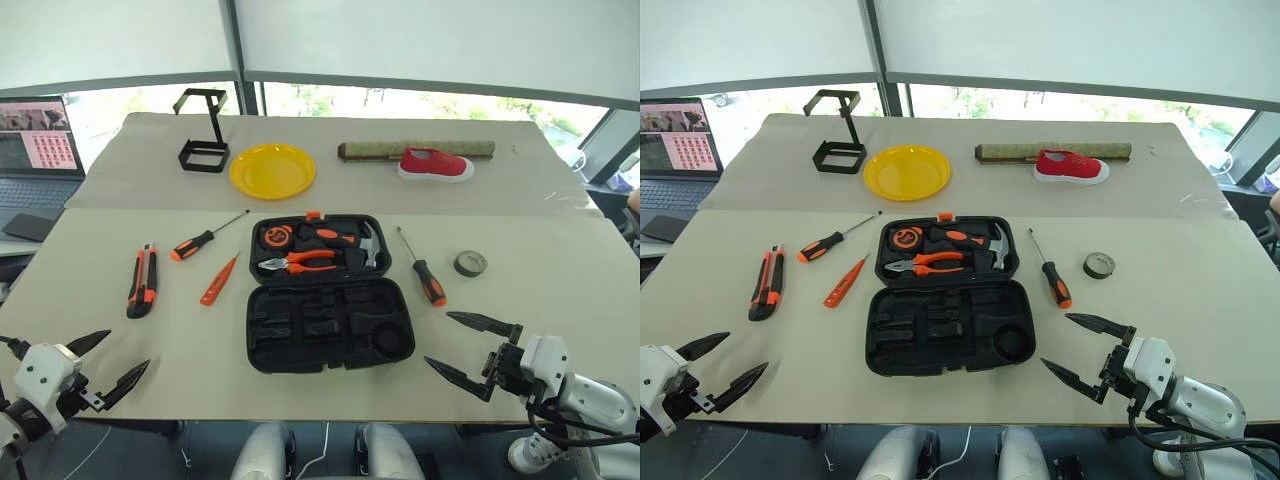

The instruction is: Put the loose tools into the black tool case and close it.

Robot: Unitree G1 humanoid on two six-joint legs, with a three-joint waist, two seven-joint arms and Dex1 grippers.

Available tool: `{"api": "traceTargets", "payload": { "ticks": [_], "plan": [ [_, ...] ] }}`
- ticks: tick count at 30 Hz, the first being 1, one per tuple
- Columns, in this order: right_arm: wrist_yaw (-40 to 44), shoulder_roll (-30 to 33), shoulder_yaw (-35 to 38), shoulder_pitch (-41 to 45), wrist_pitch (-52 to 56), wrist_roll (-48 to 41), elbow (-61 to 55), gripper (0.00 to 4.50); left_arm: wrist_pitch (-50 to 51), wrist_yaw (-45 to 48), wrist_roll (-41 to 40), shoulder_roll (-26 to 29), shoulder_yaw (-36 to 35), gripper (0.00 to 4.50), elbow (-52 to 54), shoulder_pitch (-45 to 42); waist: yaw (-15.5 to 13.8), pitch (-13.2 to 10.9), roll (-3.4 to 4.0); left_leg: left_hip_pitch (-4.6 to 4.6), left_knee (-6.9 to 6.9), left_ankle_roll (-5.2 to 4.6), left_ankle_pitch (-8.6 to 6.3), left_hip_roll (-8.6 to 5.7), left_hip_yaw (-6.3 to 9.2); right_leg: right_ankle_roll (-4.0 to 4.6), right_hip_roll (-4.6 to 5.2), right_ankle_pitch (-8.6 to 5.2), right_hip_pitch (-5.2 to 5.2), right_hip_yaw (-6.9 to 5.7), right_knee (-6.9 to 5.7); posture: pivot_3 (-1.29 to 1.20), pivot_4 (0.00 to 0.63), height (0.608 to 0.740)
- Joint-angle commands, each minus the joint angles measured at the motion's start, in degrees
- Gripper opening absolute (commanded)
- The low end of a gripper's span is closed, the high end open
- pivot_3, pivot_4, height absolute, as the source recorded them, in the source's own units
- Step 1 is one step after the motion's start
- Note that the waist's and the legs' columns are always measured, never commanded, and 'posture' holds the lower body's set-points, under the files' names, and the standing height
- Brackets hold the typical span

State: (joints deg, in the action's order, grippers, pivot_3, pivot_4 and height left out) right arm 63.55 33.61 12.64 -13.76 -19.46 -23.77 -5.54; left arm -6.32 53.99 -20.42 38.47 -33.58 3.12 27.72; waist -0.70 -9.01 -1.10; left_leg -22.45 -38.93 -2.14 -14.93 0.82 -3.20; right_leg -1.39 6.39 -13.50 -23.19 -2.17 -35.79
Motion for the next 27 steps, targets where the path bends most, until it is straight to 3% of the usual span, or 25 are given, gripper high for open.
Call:
{"api": "traceTargets", "payload": {
  "ticks": [1,4,12,17,21,24,27],
  "plan": [
    [0.44,-0.17,-0.48,2.73,4.70,-7.59,-3.09,4.44,3.00,-0.45,-3.98,0.32,-2.73,4.50,2.69,1.20,0.00,0.00,0.00,0.00,0.00,0.00,0.00,0.00,0.00,0.00,0.00,0.00,0.00,0.00,0.00,0.00,0.150,0.740],
    [-2.10,-1.71,-2.91,7.17,13.35,-14.58,-8.65,4.44,11.87,-4.46,-10.36,-0.89,-8.41,4.50,5.21,3.05,0.88,-0.10,-0.16,0.00,0.00,0.00,0.00,0.12,-0.03,0.09,0.04,0.07,-0.05,0.09,-0.03,0.00,0.150,0.740],
    [-9.77,-10.54,-4.91,10.55,10.69,-12.06,-16.09,4.44,28.19,-14.60,-17.40,-5.19,-15.18,4.50,6.87,6.89,0.65,-0.11,-0.21,0.03,0.07,0.15,-0.11,0.14,0.02,0.09,-0.07,0.01,-0.07,0.04,-0.07,0.00,0.150,0.740],
    [-11.03,-12.56,-5.55,9.91,10.93,-11.87,-17.24,4.44,32.56,-17.17,-22.56,-3.65,-17.04,4.50,8.33,1.70,-0.29,-0.04,-0.41,0.07,0.01,0.14,-0.13,0.07,0.03,0.04,-0.02,0.03,-0.19,-0.03,-0.04,0.00,0.150,0.740],
    [-11.59,-13.04,-5.96,10.22,10.97,-11.36,-16.95,4.44,36.12,-17.08,-21.79,3.49,-13.77,4.50,8.01,-5.73,-0.40,0.03,-0.53,0.15,0.00,0.19,-0.09,0.09,0.03,0.12,-0.05,0.02,-0.15,-0.05,-0.09,0.00,0.150,0.740],
    [-12.56,-12.92,-6.12,10.28,11.63,-11.03,-17.44,4.44,40.10,-15.44,-18.33,12.97,-4.27,4.50,4.77,-16.73,-0.51,0.05,-0.57,0.20,0.00,0.21,-0.08,0.08,0.03,0.14,-0.10,0.04,-0.10,-0.05,-0.12,0.00,0.150,0.740],
    [-13.58,-12.68,-6.68,10.73,12.37,-10.64,-18.24,4.44,40.39,-12.09,-14.06,18.16,6.51,4.50,-0.97,-28.50,-0.34,0.03,-0.54,0.21,0.01,0.23,-0.06,0.05,-0.04,0.12,-0.16,0.06,-0.05,-0.01,-0.12,0.00,0.150,0.740]
  ]
}}
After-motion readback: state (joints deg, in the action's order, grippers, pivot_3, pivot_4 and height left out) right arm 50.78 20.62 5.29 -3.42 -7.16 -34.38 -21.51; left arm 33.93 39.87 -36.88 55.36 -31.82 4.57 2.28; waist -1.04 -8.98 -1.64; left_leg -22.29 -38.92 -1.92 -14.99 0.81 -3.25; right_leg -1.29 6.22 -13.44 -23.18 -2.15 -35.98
